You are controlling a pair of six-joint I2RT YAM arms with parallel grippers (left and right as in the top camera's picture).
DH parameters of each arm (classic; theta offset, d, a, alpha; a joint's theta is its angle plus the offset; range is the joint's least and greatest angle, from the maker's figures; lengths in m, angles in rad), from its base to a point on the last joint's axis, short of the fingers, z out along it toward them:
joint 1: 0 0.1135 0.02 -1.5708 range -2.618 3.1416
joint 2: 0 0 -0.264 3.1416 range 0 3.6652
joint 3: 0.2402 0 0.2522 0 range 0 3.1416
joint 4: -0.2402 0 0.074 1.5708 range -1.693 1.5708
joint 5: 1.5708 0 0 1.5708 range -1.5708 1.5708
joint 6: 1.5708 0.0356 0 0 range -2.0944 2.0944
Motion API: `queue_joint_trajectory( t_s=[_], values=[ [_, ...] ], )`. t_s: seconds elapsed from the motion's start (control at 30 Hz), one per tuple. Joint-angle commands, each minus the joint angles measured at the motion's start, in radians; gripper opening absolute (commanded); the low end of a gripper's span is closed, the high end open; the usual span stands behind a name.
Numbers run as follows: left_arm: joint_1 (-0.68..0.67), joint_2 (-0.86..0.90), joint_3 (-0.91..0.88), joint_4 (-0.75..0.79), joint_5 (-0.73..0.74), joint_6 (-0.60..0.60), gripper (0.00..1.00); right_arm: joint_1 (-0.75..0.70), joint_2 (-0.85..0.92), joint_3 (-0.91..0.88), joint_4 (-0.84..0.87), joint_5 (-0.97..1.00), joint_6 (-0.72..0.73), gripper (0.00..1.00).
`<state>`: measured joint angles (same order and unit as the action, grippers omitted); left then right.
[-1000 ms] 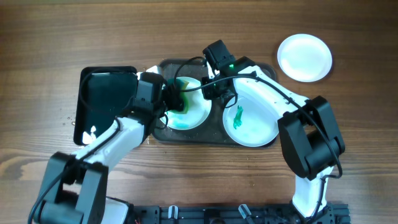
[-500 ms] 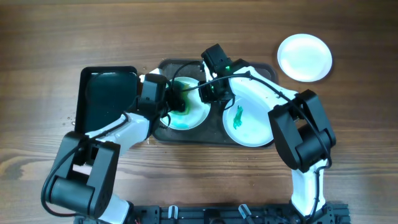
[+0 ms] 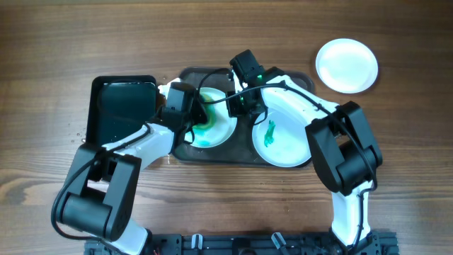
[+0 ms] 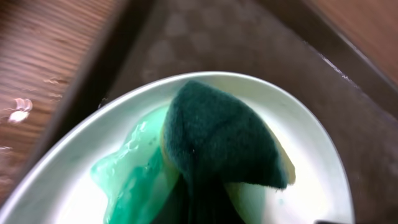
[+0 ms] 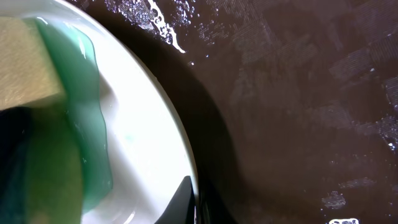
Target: Clean dirty plates on tray and stack at the side
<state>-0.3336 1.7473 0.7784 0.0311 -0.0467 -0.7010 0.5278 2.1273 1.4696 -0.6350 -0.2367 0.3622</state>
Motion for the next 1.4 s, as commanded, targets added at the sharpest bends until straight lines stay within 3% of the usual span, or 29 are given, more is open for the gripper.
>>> queue_joint_trajectory(
  t_s=[0.0, 0.17, 0.33, 0.4, 0.57, 0.77, 0.9, 1.0, 1.13, 1.37],
  values=[
    [0.044, -0.015, -0.051, -0.119, -0.321, 0.038, 0.04, 0.008, 0.043, -0.002, -0.009, 0.004, 0.000, 0.04],
    [0.043, -0.122, -0.051, -0.111, -0.230, 0.042, 0.04, 0.008, 0.043, -0.002, -0.008, 0.004, 0.003, 0.04],
    [0.037, -0.125, -0.051, -0.011, 0.109, -0.001, 0.04, 0.008, 0.043, -0.002, -0.006, 0.003, 0.004, 0.04],
    [0.023, -0.106, -0.051, 0.013, 0.148, -0.003, 0.04, 0.008, 0.043, -0.002, -0.006, 0.004, 0.003, 0.04],
    [0.005, 0.001, -0.051, 0.017, 0.127, -0.003, 0.04, 0.008, 0.043, -0.002, -0.006, 0.004, 0.003, 0.04],
    [0.021, -0.001, -0.051, -0.157, -0.243, 0.021, 0.04, 0.008, 0.043, -0.002, -0.006, 0.004, 0.003, 0.04],
    [0.028, -0.076, -0.051, -0.213, -0.358, 0.021, 0.04, 0.008, 0.043, -0.002, -0.006, 0.004, 0.003, 0.04],
    [0.027, -0.154, -0.051, -0.208, -0.354, 0.020, 0.04, 0.008, 0.043, -0.002, -0.005, 0.004, 0.002, 0.04],
    [0.028, -0.268, -0.051, -0.184, -0.217, 0.020, 0.04, 0.008, 0.038, 0.002, -0.006, 0.004, 0.003, 0.04],
    [0.053, -0.310, -0.051, -0.192, -0.171, 0.019, 0.04, 0.008, -0.027, 0.028, -0.014, 0.108, -0.049, 0.04]
  ],
)
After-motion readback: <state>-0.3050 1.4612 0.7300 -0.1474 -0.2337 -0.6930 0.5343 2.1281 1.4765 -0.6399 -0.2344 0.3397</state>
